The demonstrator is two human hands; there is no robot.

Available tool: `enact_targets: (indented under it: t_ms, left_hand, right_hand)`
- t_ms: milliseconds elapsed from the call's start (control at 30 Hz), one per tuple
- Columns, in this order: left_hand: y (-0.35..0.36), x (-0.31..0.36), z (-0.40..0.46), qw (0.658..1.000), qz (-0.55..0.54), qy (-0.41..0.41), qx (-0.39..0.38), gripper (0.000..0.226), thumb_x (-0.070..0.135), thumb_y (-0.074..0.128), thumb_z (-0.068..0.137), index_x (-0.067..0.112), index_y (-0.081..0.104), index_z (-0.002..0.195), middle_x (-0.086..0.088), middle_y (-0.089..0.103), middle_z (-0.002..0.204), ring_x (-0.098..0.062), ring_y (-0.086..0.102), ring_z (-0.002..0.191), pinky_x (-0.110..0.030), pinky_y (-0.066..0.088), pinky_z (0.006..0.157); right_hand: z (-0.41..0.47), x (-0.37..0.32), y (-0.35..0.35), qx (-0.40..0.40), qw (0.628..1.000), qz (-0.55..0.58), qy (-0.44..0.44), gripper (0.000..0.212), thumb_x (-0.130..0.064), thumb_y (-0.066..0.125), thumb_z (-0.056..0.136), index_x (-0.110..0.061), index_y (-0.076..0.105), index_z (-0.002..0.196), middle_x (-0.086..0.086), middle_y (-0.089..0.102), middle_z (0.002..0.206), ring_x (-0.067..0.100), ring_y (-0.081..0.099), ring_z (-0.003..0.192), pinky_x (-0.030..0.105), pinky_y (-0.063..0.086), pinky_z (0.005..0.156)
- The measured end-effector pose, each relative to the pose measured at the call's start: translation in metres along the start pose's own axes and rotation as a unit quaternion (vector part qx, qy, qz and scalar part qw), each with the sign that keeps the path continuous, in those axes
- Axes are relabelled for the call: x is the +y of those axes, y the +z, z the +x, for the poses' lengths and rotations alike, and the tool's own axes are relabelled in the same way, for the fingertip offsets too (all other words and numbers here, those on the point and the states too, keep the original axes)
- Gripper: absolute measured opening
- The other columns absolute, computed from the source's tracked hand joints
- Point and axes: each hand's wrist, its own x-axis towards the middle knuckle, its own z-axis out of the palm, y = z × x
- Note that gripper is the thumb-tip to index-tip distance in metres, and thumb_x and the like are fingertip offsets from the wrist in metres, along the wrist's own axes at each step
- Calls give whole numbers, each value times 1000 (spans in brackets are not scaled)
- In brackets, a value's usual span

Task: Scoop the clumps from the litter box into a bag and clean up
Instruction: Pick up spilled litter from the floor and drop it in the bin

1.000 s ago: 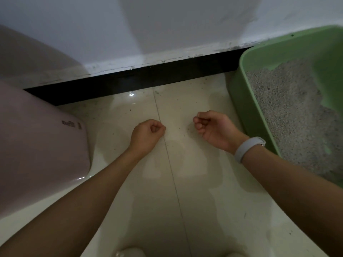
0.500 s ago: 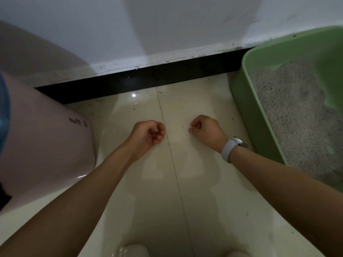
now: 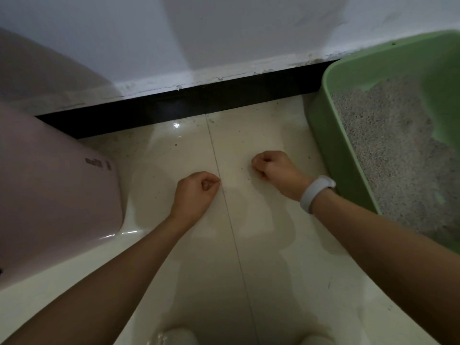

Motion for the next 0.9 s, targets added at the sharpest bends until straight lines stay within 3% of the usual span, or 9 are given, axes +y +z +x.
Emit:
enact_targets:
  t_ms: [100, 167, 233, 333, 467, 533, 667, 733, 900]
  left_hand:
    - [-3, -5, 3, 998, 29, 20, 58, 8, 3, 66, 81, 3, 71, 86, 3, 49, 61, -10, 45, 57, -17, 34, 62]
    - [-5, -8, 5, 995, 39, 22, 84, 9, 3, 65, 81, 3, 71, 88, -9, 56, 66, -17, 49, 63, -21, 36, 65]
    - [-4, -10, 7, 995, 34, 23, 88, 9, 4, 66, 81, 3, 71, 88, -14, 60, 71, -18, 49, 65, -21, 37, 66]
    - [1, -11, 9, 996, 29, 23, 79, 11, 8, 70, 78, 4, 72, 89, -4, 57, 71, -14, 48, 65, -17, 34, 66]
    - [4, -14, 11, 996, 48, 30, 67, 15, 14, 74, 75, 7, 72, 89, -4, 60, 75, -14, 48, 66, -17, 34, 66]
    - [5, -15, 11, 996, 52, 26, 65, 15, 16, 74, 76, 9, 72, 88, -6, 63, 78, -13, 48, 67, -21, 37, 68]
    - [8, -12, 11, 995, 69, 4, 72, 11, 22, 72, 78, 13, 73, 85, -3, 66, 83, -10, 50, 71, -21, 36, 66]
    - [8, -10, 11, 994, 88, -2, 73, 11, 25, 70, 80, 15, 73, 85, -1, 67, 84, -11, 53, 73, -21, 33, 65]
    - [7, -9, 12, 989, 141, 2, 39, 16, 31, 61, 87, 19, 70, 91, 0, 67, 98, -19, 61, 92, -28, 41, 72]
  right_hand:
    - [-4, -8, -15, -121, 934, 322, 98, 23, 7, 42, 88, -5, 55, 74, 3, 59, 60, 9, 53, 51, 15, 43, 51]
    - [-7, -10, -20, -160, 895, 400, 117, 19, 6, 40, 80, -7, 53, 74, 2, 57, 59, 8, 52, 49, 13, 43, 47]
    - [-9, -9, -19, -159, 893, 401, 126, 14, 0, 39, 70, -7, 51, 72, 2, 53, 56, 9, 47, 45, 14, 38, 41]
    - [-7, -3, -11, -78, 949, 286, 112, 26, 2, 34, 84, -7, 54, 69, 3, 49, 56, 12, 41, 49, 18, 32, 43]
    - [-4, 7, 1, 19, 1000, -8, 3, 20, -3, 51, 88, -11, 64, 75, 4, 55, 68, 12, 47, 59, 18, 39, 56]
    - [-6, 12, 5, 26, 989, -136, -54, 10, -10, 57, 87, -9, 67, 86, 3, 61, 80, 13, 53, 73, 18, 39, 64]
    - [-7, 17, 16, 7, 946, -301, -122, 18, -9, 57, 87, 0, 63, 101, 15, 61, 104, 26, 56, 95, 21, 38, 77]
    - [-7, 19, 21, 12, 932, -337, -128, 18, -9, 53, 90, 1, 61, 102, 18, 57, 109, 31, 54, 100, 29, 39, 83]
    - [-7, 22, 29, 28, 898, -413, -151, 20, 1, 44, 91, 1, 58, 105, 19, 52, 113, 32, 50, 103, 29, 37, 78]
